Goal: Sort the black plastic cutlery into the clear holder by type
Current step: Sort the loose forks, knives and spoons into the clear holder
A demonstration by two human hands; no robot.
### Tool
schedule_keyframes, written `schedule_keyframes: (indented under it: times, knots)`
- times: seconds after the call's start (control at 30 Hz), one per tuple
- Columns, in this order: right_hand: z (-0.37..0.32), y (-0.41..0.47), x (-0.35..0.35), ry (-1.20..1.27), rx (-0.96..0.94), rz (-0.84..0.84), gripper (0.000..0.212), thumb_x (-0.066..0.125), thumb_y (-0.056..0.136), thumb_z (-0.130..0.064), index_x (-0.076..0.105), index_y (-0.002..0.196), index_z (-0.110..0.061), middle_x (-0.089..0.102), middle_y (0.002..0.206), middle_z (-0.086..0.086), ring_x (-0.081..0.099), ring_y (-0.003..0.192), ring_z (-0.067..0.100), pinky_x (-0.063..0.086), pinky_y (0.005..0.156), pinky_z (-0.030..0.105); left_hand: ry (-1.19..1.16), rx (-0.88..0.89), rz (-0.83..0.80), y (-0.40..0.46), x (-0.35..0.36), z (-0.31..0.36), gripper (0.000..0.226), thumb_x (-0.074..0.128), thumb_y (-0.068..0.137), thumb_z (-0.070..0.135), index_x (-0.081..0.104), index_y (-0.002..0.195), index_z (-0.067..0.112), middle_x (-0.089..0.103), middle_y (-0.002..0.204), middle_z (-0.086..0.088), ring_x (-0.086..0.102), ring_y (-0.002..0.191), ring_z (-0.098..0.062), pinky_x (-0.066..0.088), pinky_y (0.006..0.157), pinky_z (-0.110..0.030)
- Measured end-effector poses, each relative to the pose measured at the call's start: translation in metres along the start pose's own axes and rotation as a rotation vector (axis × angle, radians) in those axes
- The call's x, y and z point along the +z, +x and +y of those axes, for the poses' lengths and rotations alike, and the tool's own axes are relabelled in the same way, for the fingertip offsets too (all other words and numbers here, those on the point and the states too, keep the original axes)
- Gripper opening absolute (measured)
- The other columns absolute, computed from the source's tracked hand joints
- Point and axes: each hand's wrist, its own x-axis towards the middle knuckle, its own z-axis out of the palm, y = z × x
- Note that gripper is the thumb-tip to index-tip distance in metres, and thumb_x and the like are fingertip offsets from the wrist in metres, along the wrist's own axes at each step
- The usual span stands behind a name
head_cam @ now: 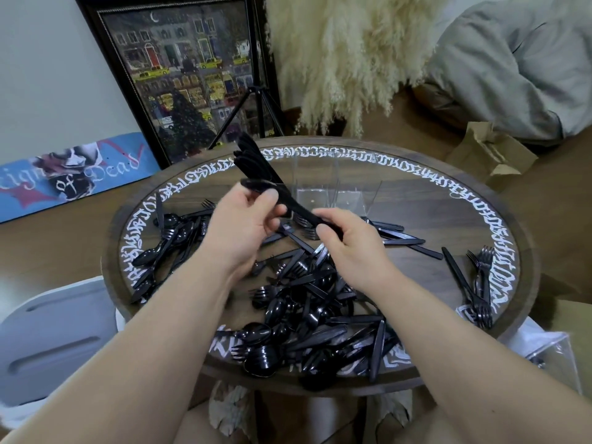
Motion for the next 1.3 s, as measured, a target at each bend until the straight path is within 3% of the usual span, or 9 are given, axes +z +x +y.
schedule_keyframes:
  times: [0.17,0.27,0.4,0.5,0.63,0.83,0.93,1.07,1.3]
  knots:
    - [-0.024,0.03,-0.009,-0.295,-0.065,-0.071,0.045,0.043,0.1,-0.027,0.039,0.144,-0.02,0.046,0.142,-0.002,0.035,0.133,0.018,0.03,0.108,0.032,0.394,0.405,0.141,0.024,-0.029,0.059,0.014,0.059,0.09,0.013,0.059,0.082,0.024,0.066,0.077,0.002,0.064,0.072,-0.013,0.054,0.068,-0.031]
    - [-0.039,0.051,-0.009,-0.489,-0.126,-0.101,0.047,0.041,0.1,-0.026,0.035,0.146,-0.017,0.039,0.149,-0.002,0.026,0.137,0.023,0.026,0.111,0.036,0.584,0.494,0.169,0.041,-0.037,0.069,0.006,0.06,0.081,0.025,0.061,0.077,0.028,0.069,0.079,-0.001,0.067,0.079,-0.022,0.055,0.079,-0.042]
    - [-0.047,0.066,0.002,-0.715,-0.178,-0.183,0.041,0.041,0.099,-0.027,0.039,0.137,-0.015,0.04,0.145,-0.001,0.03,0.129,0.028,0.035,0.1,0.042,0.701,0.484,0.188,0.06,-0.036,0.051,0.009,0.066,0.086,0.017,0.064,0.082,0.025,0.065,0.08,0.006,0.06,0.078,-0.014,0.046,0.074,-0.026]
    - [-0.039,0.071,0.008,-0.792,-0.151,-0.22,0.041,0.042,0.098,-0.028,0.037,0.137,-0.016,0.038,0.145,-0.001,0.03,0.126,0.028,0.035,0.095,0.042,0.739,0.43,0.187,0.072,-0.033,0.034,0.007,0.065,0.086,0.018,0.066,0.083,0.025,0.061,0.076,0.012,0.057,0.076,-0.011,0.042,0.072,-0.024]
    - [-0.03,0.074,0.01,-0.807,-0.16,-0.232,0.042,0.041,0.097,-0.026,0.035,0.138,-0.016,0.035,0.148,-0.002,0.03,0.125,0.029,0.035,0.096,0.042,0.939,0.425,0.206,0.087,-0.03,0.01,0.017,0.064,0.085,0.024,0.069,0.1,0.019,0.059,0.112,0.0,0.051,0.11,-0.021,0.038,0.096,-0.031]
    - [-0.024,0.075,0.011,-0.811,-0.191,-0.207,0.042,0.043,0.097,-0.023,0.035,0.138,-0.016,0.033,0.149,-0.003,0.031,0.124,0.029,0.035,0.093,0.041,1.1,0.532,0.234,0.095,-0.035,-0.008,0.048,0.055,0.091,0.027,0.044,0.137,0.02,0.037,0.147,-0.002,0.028,0.137,-0.023,0.02,0.111,-0.037]
    - [-0.021,0.074,0.011,-0.805,-0.204,-0.206,0.046,0.043,0.097,-0.023,0.031,0.141,-0.017,0.025,0.154,-0.004,0.03,0.125,0.029,0.035,0.095,0.042,1.242,0.448,0.175,0.088,-0.032,-0.012,0.052,0.042,0.098,0.033,0.029,0.148,0.025,0.018,0.158,0.001,0.012,0.143,-0.024,0.019,0.112,-0.05]
    - [-0.017,0.066,0.003,-0.771,-0.215,-0.211,0.053,0.042,0.098,-0.025,0.025,0.147,-0.02,0.018,0.158,-0.004,0.027,0.129,0.029,0.034,0.1,0.044,1.277,0.382,0.109,0.07,-0.032,-0.02,0.064,0.038,0.099,0.042,0.007,0.153,0.028,-0.002,0.161,0.003,-0.002,0.147,-0.021,0.013,0.114,-0.052]
    - [0.01,0.012,-0.031,-0.707,-0.139,-0.245,0.063,0.053,0.094,-0.03,0.025,0.15,-0.026,0.025,0.156,-0.003,0.028,0.133,0.029,0.03,0.109,0.038,1.325,0.453,-0.017,0.012,-0.03,-0.037,0.062,0.05,0.094,0.045,0.027,0.148,0.027,0.006,0.16,0.001,0.0,0.146,-0.021,0.016,0.112,-0.053]
